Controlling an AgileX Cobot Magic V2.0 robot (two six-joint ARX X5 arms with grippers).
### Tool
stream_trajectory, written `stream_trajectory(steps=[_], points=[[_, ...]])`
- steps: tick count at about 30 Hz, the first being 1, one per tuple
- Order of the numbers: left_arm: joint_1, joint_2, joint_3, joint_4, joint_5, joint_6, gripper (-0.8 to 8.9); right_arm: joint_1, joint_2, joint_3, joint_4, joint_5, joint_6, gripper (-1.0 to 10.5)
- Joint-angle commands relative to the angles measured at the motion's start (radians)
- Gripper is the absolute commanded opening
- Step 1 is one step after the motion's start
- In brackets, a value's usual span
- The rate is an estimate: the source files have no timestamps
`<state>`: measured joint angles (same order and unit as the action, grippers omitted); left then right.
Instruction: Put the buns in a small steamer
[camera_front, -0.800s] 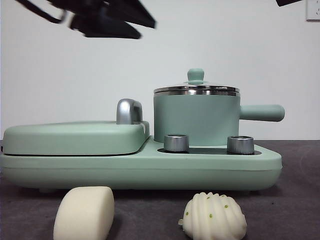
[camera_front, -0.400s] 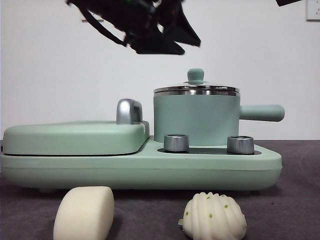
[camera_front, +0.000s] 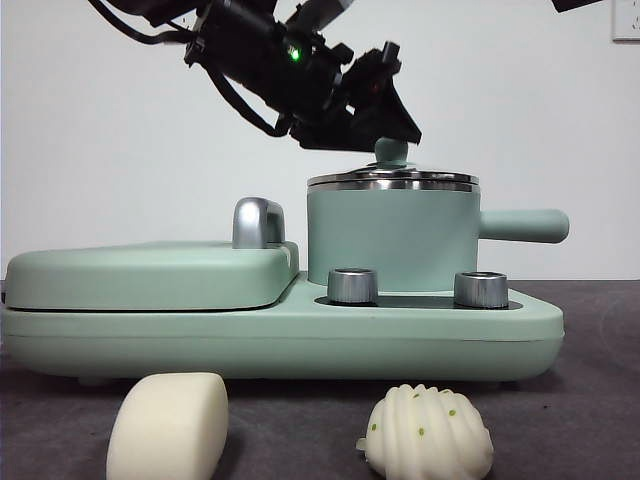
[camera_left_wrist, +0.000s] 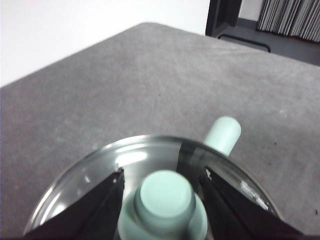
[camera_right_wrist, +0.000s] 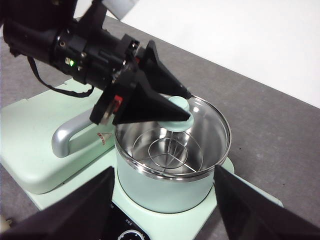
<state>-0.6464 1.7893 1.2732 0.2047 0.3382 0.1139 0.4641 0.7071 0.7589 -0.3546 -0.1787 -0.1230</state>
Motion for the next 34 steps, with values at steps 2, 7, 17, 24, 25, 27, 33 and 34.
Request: stream_trajectory(steps=[2,7,17,24,25,27,33,34], points=[[-0.010,0.026,0.027,-0.019,-0.002,0.042,2.47,0.005,0.003,0.016,0.018,0.004,0.007,3.2],[-0.010,0.026,0.027,-0.037,-0.005,0.051,2.03,0.005,0.003,0.016,0.018,0.004,0.007,3.2],[-0.015,0.025,0.030,-0.023,-0.005,0.051,0.08,0.005,0.003,0.016,0.018,0.004,0.007,3.2],[-0.015,0.013,0.074,-0.035,-0.005,0.050,0.08,0.005,0.003,0.016,0.018,0.004,0.007,3.2],[-0.015,0.011,0.083,-0.039,-0.005,0.050,0.08,0.005,0.003,0.016,0.018,0.003,0.007,3.2],[-0.014,0.001,0.116,-0.084,-0.005,0.050,0.08,0.005,0.003,0.016,0.018,0.004,0.007,3.2],[-0.011,-0.040,0.221,-0.310,-0.063,0.050,0.09,0.005,0.003,0.016,0.018,0.004,0.007,3.2],[-0.011,-0.051,0.229,-0.341,-0.086,0.050,0.10,0.005,0.003,0.016,0.018,0.003,0.007,3.2]])
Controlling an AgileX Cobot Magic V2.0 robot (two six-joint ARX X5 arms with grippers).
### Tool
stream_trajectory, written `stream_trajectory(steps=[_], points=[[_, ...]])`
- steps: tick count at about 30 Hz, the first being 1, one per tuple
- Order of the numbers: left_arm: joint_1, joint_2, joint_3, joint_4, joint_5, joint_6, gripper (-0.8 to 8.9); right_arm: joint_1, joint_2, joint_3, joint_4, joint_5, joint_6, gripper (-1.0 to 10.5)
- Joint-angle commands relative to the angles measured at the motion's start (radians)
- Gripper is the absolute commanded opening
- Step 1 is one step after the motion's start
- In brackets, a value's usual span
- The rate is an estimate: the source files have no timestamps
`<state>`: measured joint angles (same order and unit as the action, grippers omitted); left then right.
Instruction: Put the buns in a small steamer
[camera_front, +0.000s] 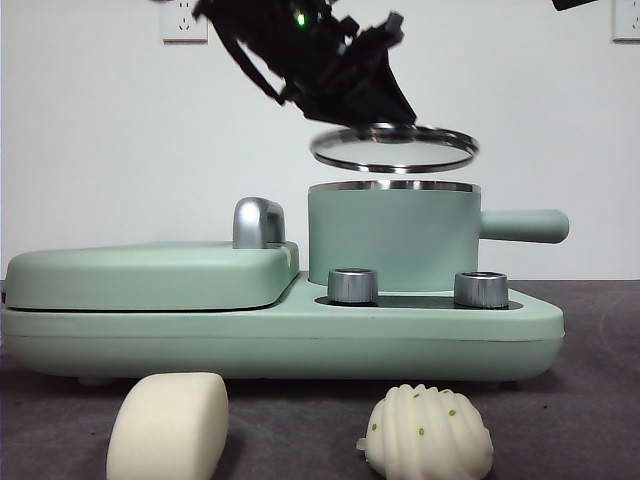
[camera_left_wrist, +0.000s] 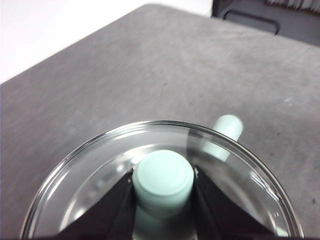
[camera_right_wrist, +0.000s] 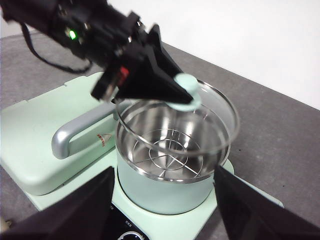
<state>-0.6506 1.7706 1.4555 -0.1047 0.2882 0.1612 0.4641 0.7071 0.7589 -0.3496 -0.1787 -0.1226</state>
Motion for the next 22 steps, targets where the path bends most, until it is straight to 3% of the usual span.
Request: stream_trajectory(steps=[1,4,11,18,22], points=[[-0.003,-0.048,0.047,-0.057,-0.063,0.003,0.10,0.005,0.003,0.016,0.013,0.004,0.006,3.2],[0.018,-0.093,0.047,-0.143,-0.107,0.002,0.11,0.005,0.003,0.016,0.013,0.003,0.006,3.2],[0.106,-0.198,0.019,-0.294,-0.109,-0.018,0.14,0.005,0.003,0.016,0.013,0.003,0.007,3.2],[0.234,-0.320,-0.084,-0.322,-0.109,-0.021,0.14,0.005,0.004,0.016,0.012,-0.002,0.002,3.2],[0.291,-0.412,-0.181,-0.316,-0.109,-0.024,0.14,0.012,0.013,0.016,0.011,-0.047,-0.042,3.2]])
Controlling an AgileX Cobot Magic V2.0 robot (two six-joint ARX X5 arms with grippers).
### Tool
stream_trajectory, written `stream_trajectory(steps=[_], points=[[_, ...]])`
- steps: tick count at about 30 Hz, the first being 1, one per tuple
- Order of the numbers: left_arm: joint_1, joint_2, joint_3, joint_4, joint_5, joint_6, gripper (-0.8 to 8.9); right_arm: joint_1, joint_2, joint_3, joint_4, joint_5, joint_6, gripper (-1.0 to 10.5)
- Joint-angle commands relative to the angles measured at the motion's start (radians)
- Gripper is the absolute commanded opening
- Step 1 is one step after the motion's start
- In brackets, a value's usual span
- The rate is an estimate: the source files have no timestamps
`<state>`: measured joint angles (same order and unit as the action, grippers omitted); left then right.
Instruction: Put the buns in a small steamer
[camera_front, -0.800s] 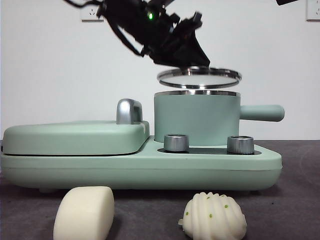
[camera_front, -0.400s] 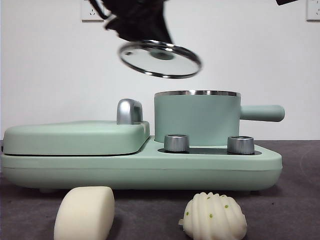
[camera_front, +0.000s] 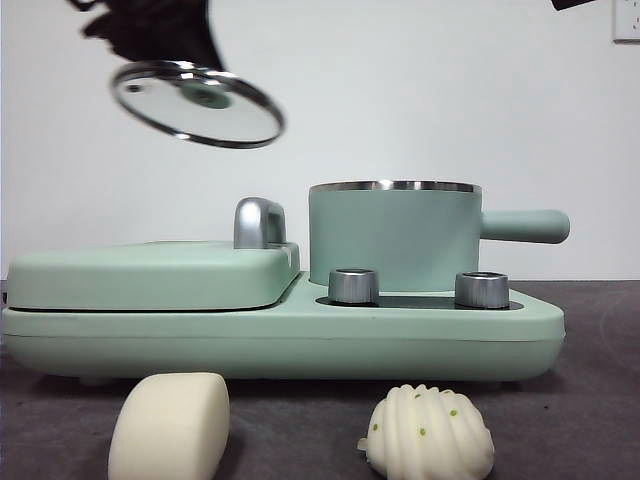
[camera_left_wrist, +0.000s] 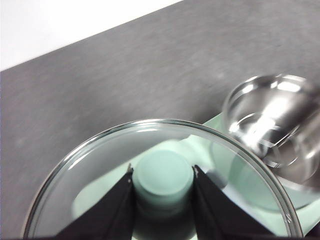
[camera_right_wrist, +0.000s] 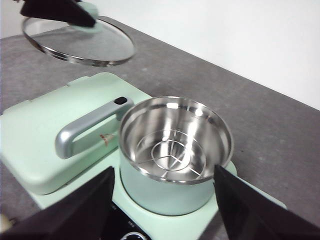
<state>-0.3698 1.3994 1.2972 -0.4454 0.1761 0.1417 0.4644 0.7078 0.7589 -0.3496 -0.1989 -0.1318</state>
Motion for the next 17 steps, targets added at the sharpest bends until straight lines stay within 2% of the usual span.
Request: stream_trajectory(steps=[1,6,10,17], points=[[0.021,-0.064,-0.047,0.026,0.003,-0.005,0.14,0.016,0.016,0.016,0.008,-0.043,-0.041,3.2],[0.060,-0.189,-0.186,0.073,0.003,-0.035,0.14,0.083,0.087,0.016,-0.022,-0.115,-0.087,3.2],[0.071,-0.238,-0.220,0.077,0.003,-0.056,0.14,0.188,0.184,0.016,-0.029,-0.115,-0.116,3.2],[0.071,-0.248,-0.220,0.079,0.003,-0.077,0.14,0.364,0.396,0.016,-0.006,-0.114,-0.114,3.2]])
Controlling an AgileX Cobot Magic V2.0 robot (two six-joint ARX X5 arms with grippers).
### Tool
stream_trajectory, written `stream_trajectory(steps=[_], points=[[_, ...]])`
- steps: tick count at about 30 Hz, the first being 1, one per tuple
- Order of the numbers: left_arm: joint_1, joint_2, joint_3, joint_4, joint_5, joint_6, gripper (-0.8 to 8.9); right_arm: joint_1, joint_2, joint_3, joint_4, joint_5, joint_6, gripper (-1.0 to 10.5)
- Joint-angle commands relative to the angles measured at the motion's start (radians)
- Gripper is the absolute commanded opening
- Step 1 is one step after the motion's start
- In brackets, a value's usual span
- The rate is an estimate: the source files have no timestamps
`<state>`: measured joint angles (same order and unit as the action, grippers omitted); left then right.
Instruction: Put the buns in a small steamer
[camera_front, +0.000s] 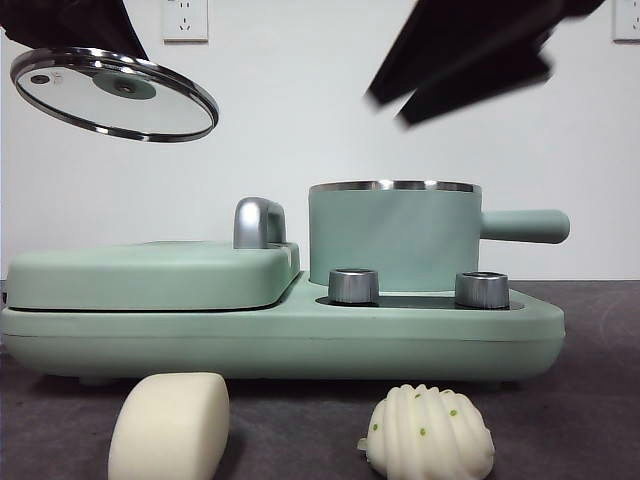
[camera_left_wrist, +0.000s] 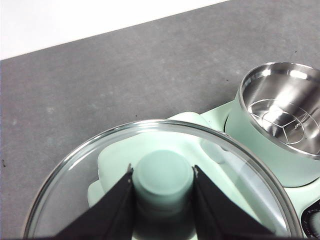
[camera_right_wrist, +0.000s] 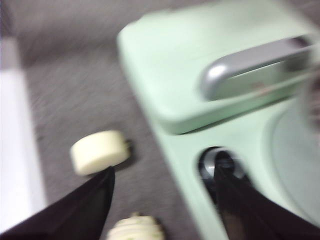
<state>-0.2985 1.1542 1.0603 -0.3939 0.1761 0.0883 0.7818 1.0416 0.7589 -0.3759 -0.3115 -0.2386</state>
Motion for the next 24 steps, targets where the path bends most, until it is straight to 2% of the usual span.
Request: stream_trajectory(steps=[1,7,11,18,24], points=[[-0.001,-0.002,0.017,0.027,0.003,-0.028,0.14,0.068,0.093,0.016,0.034,0.003,-0.005,3.4],[-0.001,-0.002,0.017,0.026,0.003,-0.030,0.14,0.180,0.261,0.018,0.114,0.056,-0.005,3.8],[-0.001,-0.002,0.017,0.026,0.003,-0.030,0.14,0.232,0.349,0.022,0.156,0.058,-0.005,3.8],[-0.001,-0.002,0.017,0.022,0.003,-0.029,0.14,0.285,0.464,0.062,0.182,0.106,-0.005,4.2],[-0.001,-0.002,0.017,0.020,0.003,-0.029,0.14,0.296,0.551,0.132,0.176,0.108,-0.005,4.2]])
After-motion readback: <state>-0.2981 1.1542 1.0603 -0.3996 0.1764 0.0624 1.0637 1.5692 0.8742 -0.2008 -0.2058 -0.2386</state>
